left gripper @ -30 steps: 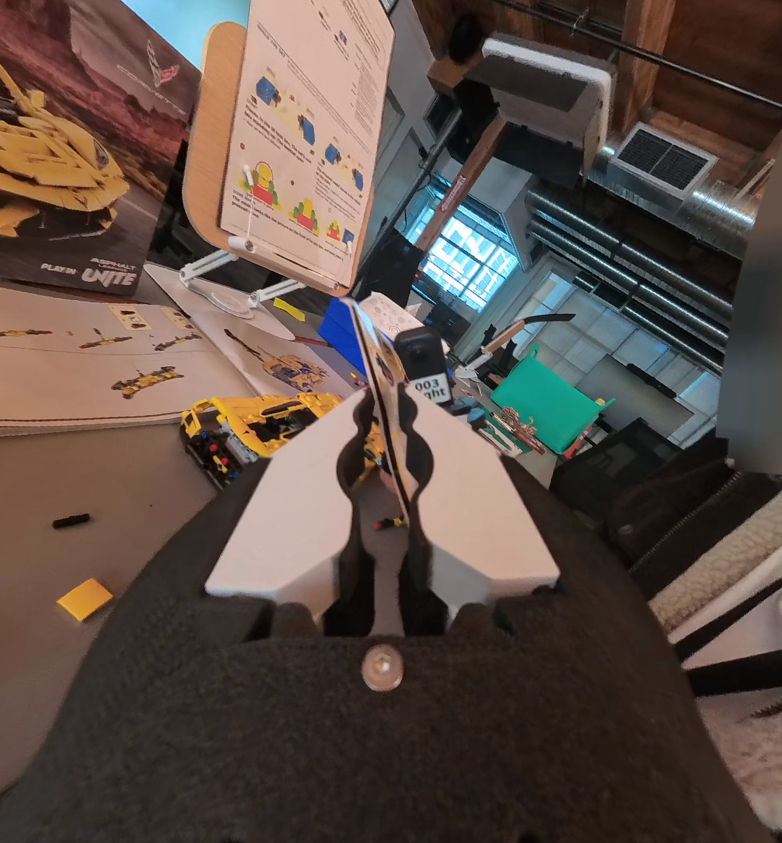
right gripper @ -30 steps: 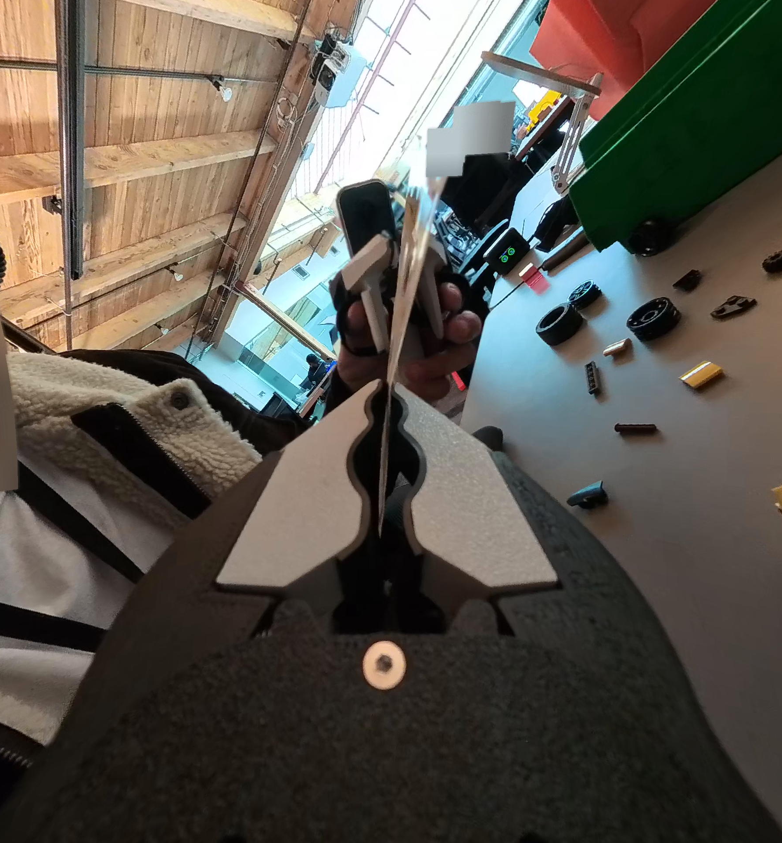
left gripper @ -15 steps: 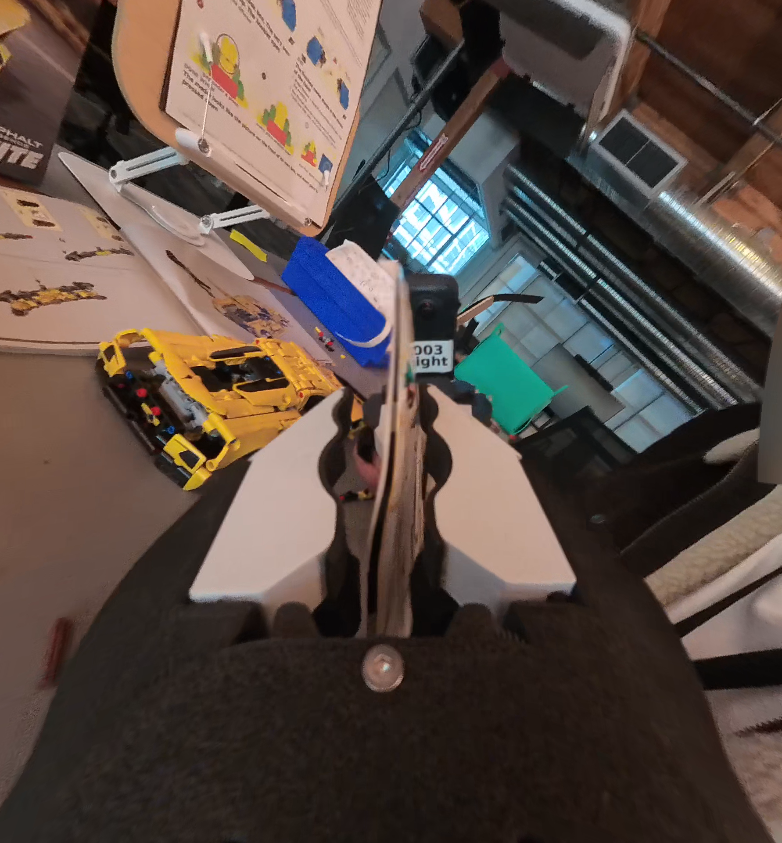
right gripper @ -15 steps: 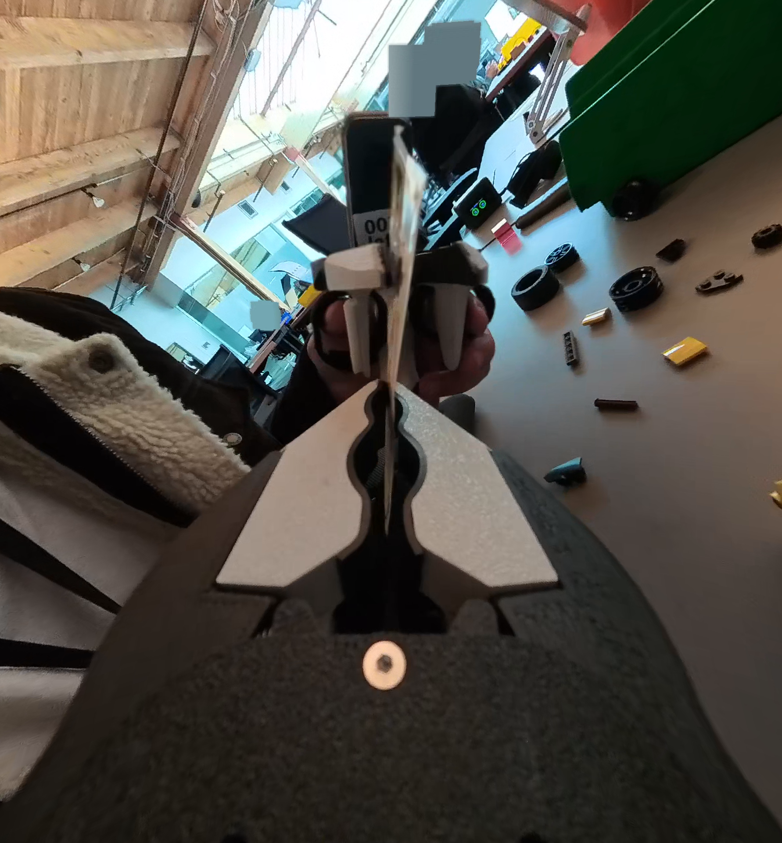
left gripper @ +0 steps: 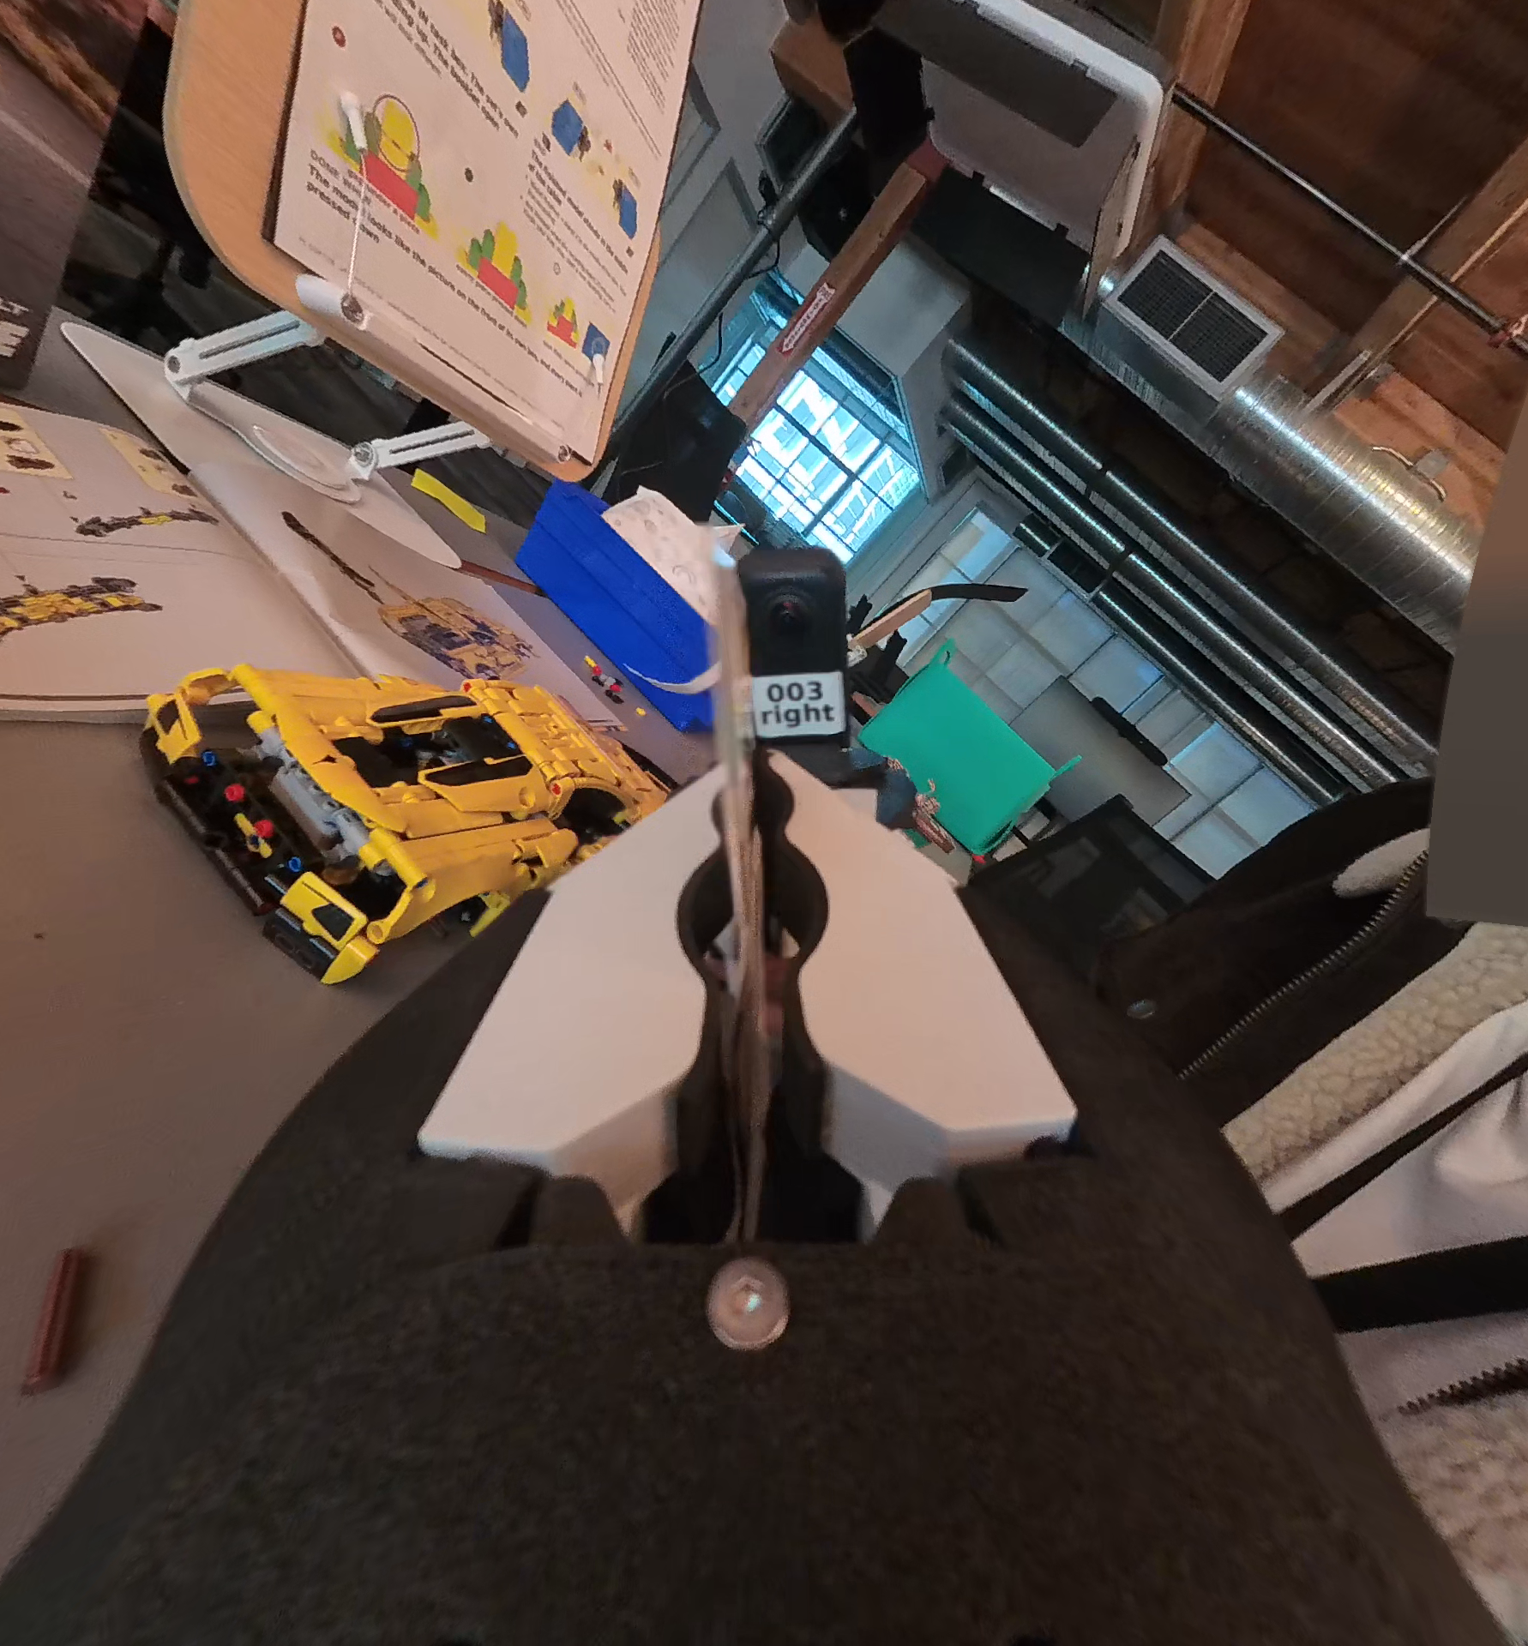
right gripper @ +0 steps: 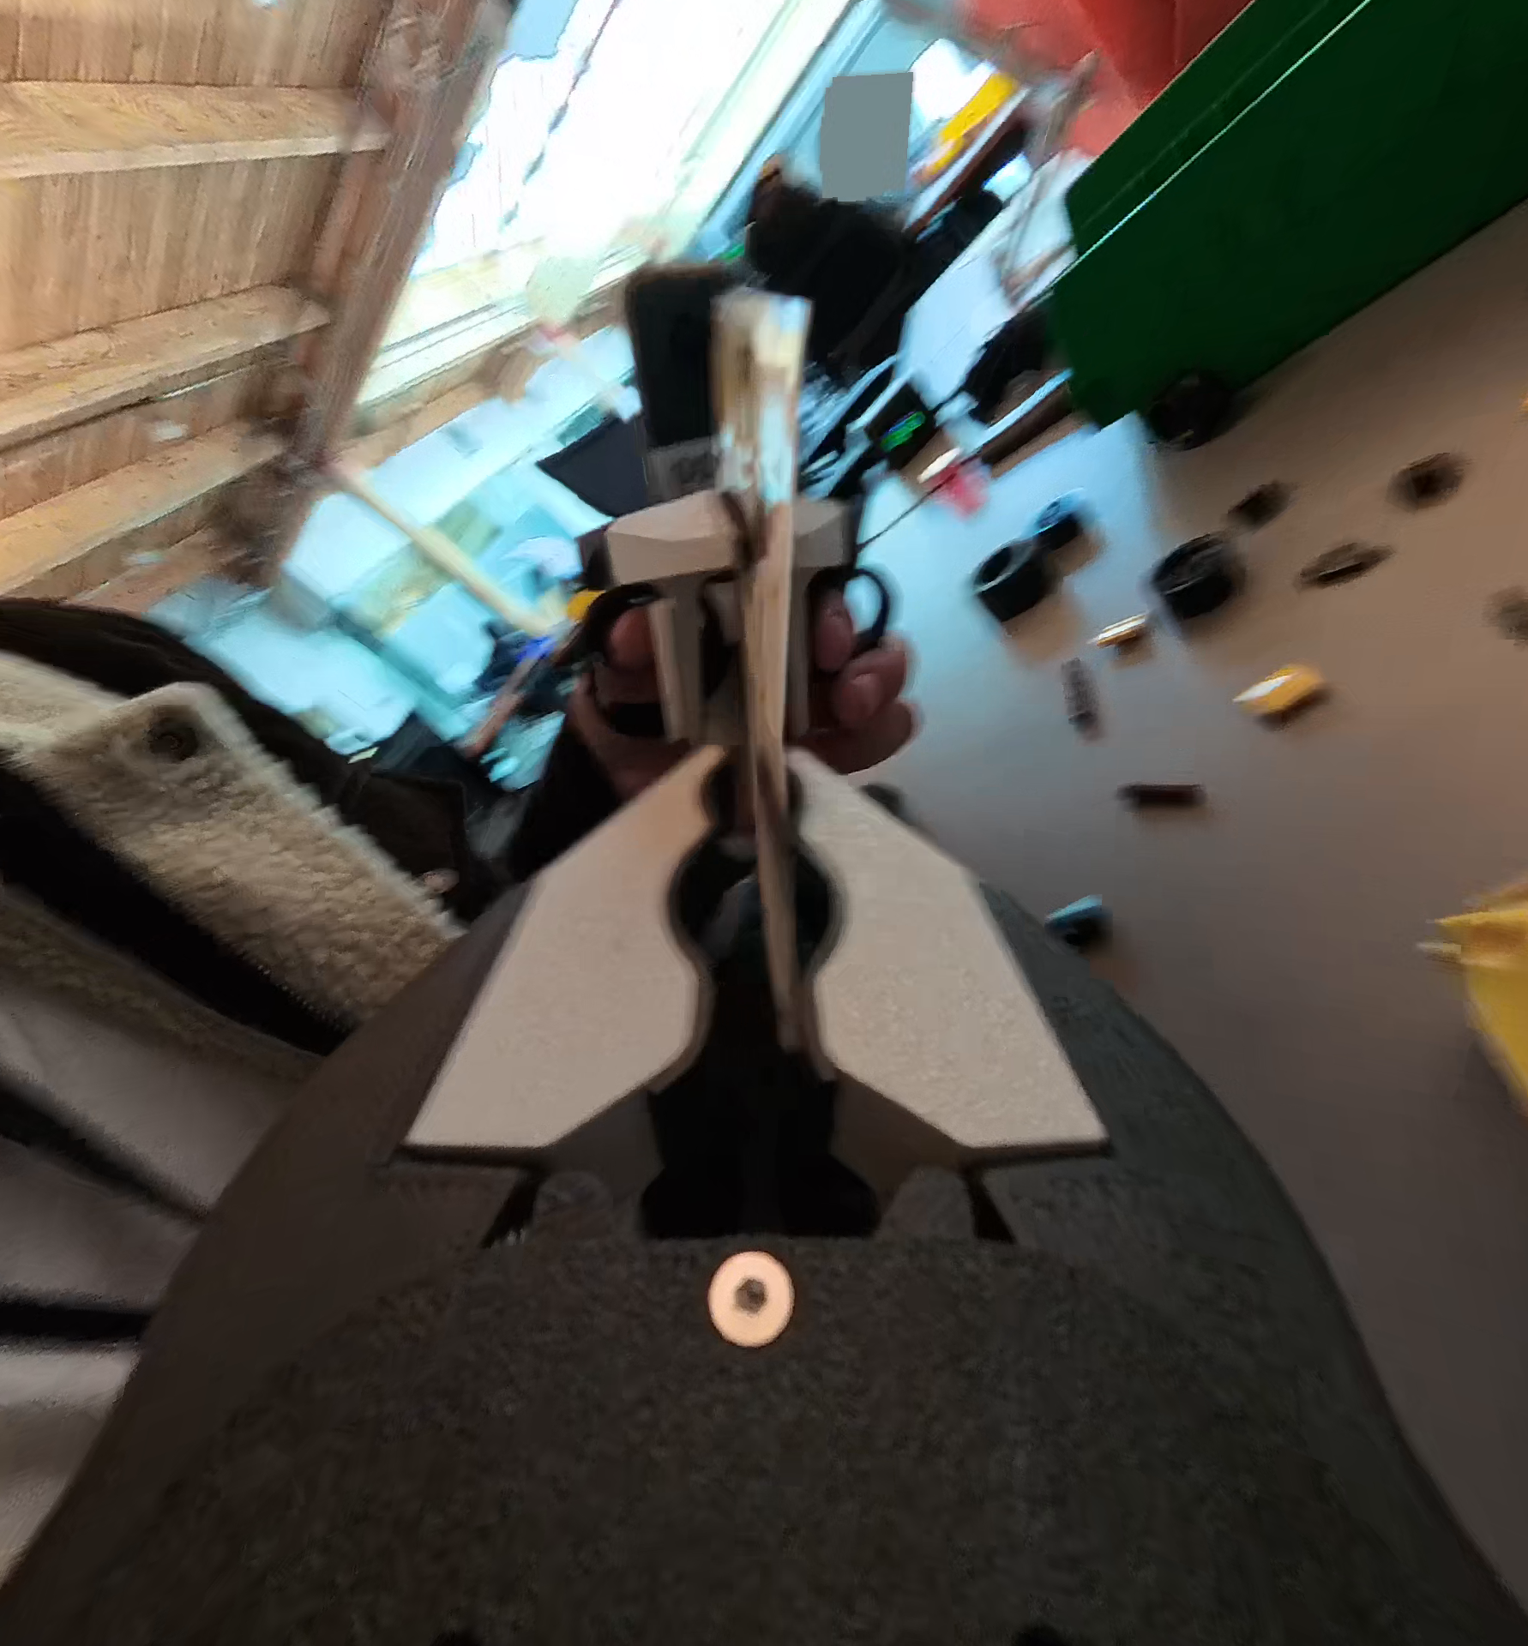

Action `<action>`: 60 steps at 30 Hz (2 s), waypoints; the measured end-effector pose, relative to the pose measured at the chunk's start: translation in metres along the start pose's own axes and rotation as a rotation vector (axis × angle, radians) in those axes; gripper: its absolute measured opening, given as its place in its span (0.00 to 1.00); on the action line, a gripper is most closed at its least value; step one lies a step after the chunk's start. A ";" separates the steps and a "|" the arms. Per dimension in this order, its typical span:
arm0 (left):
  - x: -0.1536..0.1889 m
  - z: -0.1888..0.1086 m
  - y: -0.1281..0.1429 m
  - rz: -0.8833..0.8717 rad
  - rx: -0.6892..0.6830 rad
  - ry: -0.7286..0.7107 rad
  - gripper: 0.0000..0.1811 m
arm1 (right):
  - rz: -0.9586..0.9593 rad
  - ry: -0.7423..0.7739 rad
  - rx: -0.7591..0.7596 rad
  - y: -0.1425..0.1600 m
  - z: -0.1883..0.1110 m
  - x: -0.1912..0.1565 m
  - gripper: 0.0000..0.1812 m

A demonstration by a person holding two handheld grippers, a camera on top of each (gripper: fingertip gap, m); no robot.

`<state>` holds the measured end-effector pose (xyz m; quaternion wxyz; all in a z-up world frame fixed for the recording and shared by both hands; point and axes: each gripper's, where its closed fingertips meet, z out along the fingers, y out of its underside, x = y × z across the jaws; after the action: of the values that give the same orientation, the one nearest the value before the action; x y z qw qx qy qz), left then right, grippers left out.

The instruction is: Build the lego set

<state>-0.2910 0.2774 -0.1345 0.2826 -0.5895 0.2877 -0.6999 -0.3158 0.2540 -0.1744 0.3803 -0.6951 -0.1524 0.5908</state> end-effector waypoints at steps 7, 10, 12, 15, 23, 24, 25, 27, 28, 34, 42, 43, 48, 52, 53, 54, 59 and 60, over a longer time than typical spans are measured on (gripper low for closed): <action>-0.015 -0.008 -0.003 0.027 0.015 -0.086 0.00 | -0.567 0.278 0.155 -0.042 -0.024 -0.021 0.30; -0.008 -0.004 0.001 0.036 -0.005 -0.039 0.00 | -0.647 0.331 0.105 -0.031 -0.005 -0.021 0.42; 0.002 0.001 0.006 0.081 -0.028 0.000 0.00 | -0.664 0.350 0.094 -0.028 -0.001 -0.018 0.46; 0.014 0.007 0.010 0.137 -0.052 0.053 0.00 | -0.589 0.272 0.105 -0.028 -0.002 -0.025 0.43; 0.045 0.007 0.013 0.176 -0.065 0.226 0.00 | -0.253 -0.087 0.158 -0.032 -0.011 -0.053 0.23; 0.048 0.006 0.014 0.179 -0.066 0.244 0.00 | -0.201 -0.131 0.165 -0.033 -0.013 -0.056 0.22; 0.052 0.006 0.014 0.178 -0.065 0.265 0.00 | -0.160 -0.170 0.168 -0.033 -0.014 -0.059 0.21; 0.058 0.004 0.014 0.168 -0.064 0.304 0.00 | -0.111 -0.215 0.165 -0.033 -0.016 -0.061 0.15; 0.059 0.003 0.014 0.167 -0.064 0.309 0.00 | -0.098 -0.222 0.167 -0.033 -0.018 -0.061 0.13; 0.061 0.004 0.014 0.165 -0.072 0.314 0.00 | -0.087 -0.218 0.155 -0.033 -0.020 -0.057 0.06; 0.058 0.007 0.015 0.191 -0.084 0.253 0.00 | -0.088 -0.200 0.134 -0.030 -0.020 -0.055 0.07; 0.057 0.007 0.016 0.201 -0.091 0.242 0.00 | -0.088 -0.198 0.132 -0.030 -0.021 -0.054 0.07; 0.056 0.006 0.019 0.244 -0.122 0.201 0.00 | -0.036 -0.228 0.130 -0.031 -0.023 -0.055 0.07; 0.055 0.005 0.019 0.239 -0.121 0.187 0.00 | 0.007 -0.232 0.129 -0.031 -0.024 -0.050 0.06; 0.054 0.005 0.019 0.233 -0.123 0.184 0.00 | 0.007 -0.217 0.125 -0.031 -0.023 -0.048 0.07; 0.053 0.004 0.019 0.231 -0.122 0.181 0.00 | 0.005 -0.202 0.124 -0.031 -0.023 -0.045 0.07; 0.046 0.002 0.014 0.201 -0.097 0.150 0.00 | -0.007 -0.206 0.124 -0.031 -0.023 -0.046 0.10; 0.044 0.002 0.014 0.195 -0.093 0.139 0.00 | -0.026 -0.208 0.106 -0.028 -0.020 -0.049 0.12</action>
<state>-0.2947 0.2359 -0.1153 0.3011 -0.5211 0.3948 -0.6942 -0.3027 0.2327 -0.1195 0.4062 -0.6070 -0.1684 0.6619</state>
